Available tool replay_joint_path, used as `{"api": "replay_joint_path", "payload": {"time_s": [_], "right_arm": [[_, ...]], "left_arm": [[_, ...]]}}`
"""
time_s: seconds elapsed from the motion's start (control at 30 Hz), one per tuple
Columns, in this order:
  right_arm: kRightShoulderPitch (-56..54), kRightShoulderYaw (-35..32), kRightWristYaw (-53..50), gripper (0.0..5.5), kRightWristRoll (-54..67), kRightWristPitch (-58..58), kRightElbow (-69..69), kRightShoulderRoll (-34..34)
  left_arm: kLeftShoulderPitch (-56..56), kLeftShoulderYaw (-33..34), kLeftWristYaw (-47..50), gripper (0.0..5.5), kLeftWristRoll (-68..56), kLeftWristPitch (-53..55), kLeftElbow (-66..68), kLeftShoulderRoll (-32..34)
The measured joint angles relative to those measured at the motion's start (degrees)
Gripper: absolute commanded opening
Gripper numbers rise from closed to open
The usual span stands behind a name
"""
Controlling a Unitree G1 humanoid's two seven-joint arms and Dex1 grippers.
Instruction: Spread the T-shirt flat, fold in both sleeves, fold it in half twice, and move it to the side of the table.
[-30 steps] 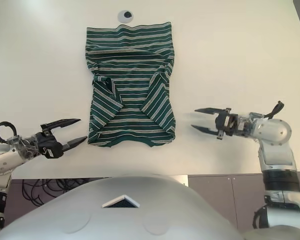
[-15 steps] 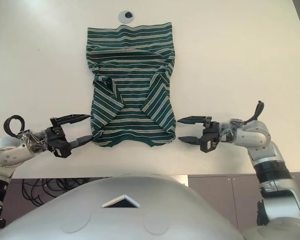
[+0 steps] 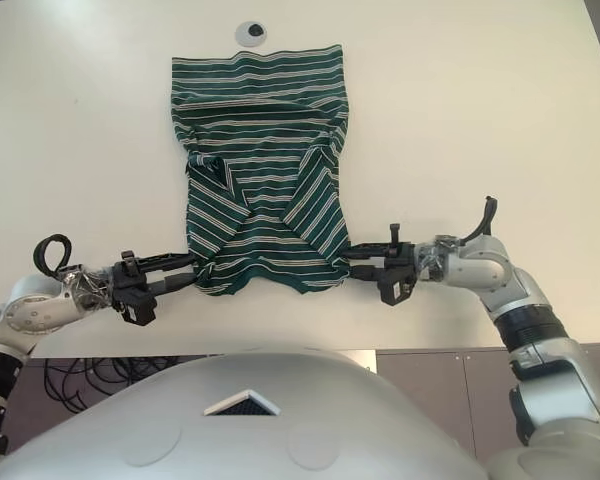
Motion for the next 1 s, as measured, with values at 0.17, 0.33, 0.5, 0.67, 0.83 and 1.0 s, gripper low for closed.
{"api": "replay_joint_path", "payload": {"time_s": [0.17, 0.33, 0.5, 0.67, 0.83, 1.0], "right_arm": [[-0.3, 2.1, -0.2, 0.04, 0.0, 0.3, 0.0, -0.3], [-0.5, 2.8, -0.2, 0.00, 0.0, 0.6, 0.0, -0.4], [-0.4, 3.6, 0.1, 0.00, 1.3, 2.2, -0.6, -0.7], [3.1, 5.3, 7.4, 0.00, 15.0, 15.2, -6.8, -1.5], [10.5, 4.3, 19.8, 0.00, 38.9, 42.3, -24.8, -12.2], [18.1, -4.6, 31.5, 0.00, 59.1, 62.1, -39.6, -23.9]], "left_arm": [[-1.2, -1.4, 0.1, 0.68, 0.4, 0.0, -0.5, 1.6], [-2.0, -2.2, 0.4, 0.29, 0.4, 0.1, -1.0, 2.3], [-2.7, -3.8, -0.4, 0.01, 0.1, 2.4, -2.9, 3.6], [2.2, -10.4, -12.0, 0.01, -19.6, 16.0, -9.6, 5.1], [11.7, -12.8, -28.3, 0.01, -49.0, 38.8, -25.2, 14.5], [19.6, -4.6, -41.2, 0.01, -69.0, 51.6, -37.2, 23.4]]}}
